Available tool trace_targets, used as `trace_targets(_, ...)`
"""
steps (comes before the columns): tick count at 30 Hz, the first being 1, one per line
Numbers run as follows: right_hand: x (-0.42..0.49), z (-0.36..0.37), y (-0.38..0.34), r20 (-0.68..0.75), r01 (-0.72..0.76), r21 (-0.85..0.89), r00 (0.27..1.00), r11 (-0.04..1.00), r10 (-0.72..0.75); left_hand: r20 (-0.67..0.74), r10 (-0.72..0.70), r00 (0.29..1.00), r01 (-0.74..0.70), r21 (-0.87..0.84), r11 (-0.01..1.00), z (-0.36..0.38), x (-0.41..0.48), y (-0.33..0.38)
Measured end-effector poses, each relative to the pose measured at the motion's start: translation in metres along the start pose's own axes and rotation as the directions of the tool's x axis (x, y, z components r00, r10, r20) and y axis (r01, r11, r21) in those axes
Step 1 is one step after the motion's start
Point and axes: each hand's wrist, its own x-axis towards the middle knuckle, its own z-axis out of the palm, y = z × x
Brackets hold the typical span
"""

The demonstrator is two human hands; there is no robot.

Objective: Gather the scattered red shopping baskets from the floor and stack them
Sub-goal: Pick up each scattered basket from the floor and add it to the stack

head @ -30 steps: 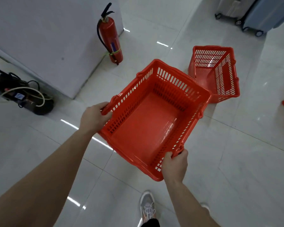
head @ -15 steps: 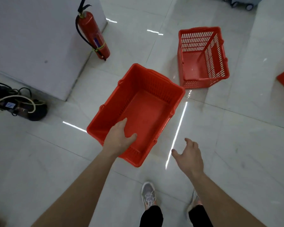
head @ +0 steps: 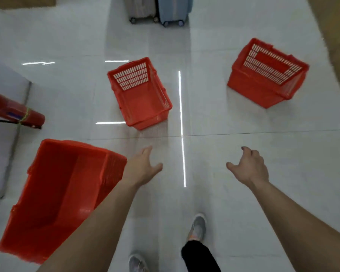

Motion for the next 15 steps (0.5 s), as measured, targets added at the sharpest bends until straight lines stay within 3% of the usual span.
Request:
trace_targets(8,0.064,-0.163,0.114,-0.043,-0.214,0.068,0.975,0.974,0.217,0.027,0.147,0.989,-0.146,-0.055,0.988,-0.024,0.077,0.22)
trace_targets(15,0.139,-0.245,0.141,-0.019,-0.33,0.166,0.941,0.929,0.337,0.069,0.266,0.961,-0.264,-0.031,0.964,-0.072,0.171,0.337)
